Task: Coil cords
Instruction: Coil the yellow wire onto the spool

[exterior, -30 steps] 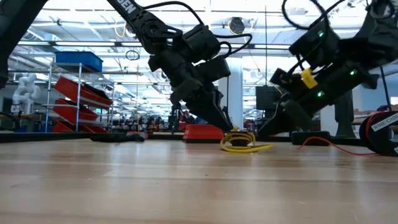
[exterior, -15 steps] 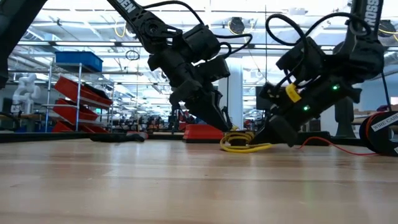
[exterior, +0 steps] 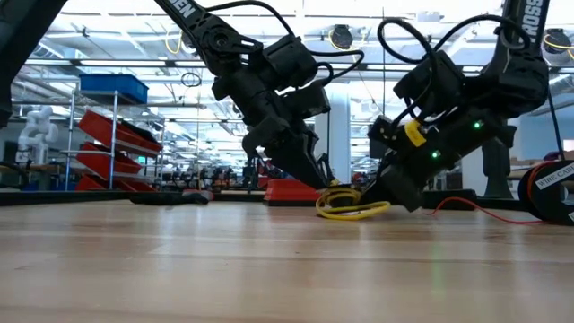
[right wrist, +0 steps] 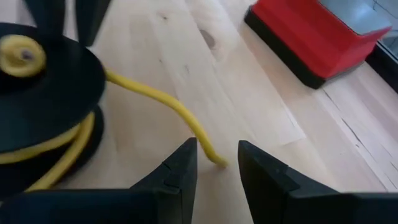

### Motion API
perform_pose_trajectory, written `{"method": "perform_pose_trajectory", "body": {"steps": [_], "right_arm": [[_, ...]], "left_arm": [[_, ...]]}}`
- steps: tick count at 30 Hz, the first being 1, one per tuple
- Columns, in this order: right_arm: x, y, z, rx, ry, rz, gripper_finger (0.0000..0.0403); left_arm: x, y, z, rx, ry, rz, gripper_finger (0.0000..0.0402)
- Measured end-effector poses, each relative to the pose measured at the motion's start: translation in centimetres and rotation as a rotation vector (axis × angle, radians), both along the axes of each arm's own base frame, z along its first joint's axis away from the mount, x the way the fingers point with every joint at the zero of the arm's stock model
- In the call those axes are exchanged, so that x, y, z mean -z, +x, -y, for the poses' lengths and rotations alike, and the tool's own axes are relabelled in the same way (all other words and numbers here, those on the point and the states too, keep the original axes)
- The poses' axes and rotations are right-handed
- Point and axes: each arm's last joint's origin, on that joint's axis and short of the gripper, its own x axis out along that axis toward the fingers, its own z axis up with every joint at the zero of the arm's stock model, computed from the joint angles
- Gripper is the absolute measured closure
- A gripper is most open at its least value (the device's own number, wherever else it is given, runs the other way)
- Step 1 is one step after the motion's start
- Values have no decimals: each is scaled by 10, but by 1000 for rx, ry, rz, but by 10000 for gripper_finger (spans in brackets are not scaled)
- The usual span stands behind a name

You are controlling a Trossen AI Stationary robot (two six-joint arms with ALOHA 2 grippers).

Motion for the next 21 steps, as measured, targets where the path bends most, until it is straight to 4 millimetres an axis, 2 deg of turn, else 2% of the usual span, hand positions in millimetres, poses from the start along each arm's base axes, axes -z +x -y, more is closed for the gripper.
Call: {"method": "perform_pose_trajectory", "body": {"steps": [3,7,9,15,21], "right_arm": [[-1,0,0,-14,10,2,311],[-1,0,-2,-59,44,0,375],[-1,0,-2,-62,47,0,394],[1,-1,-2,-20,50,-12,399],[3,-3,-2,1,62,-29,401]], "left_arm": [[0,0,0,0,0,1,342],[-1,1,0,0,2,9,342],[-1,1,0,0,2,11,342],[-3,0,4,-1,12,5,342],[-24,-4,15,22,25,44,342]]}}
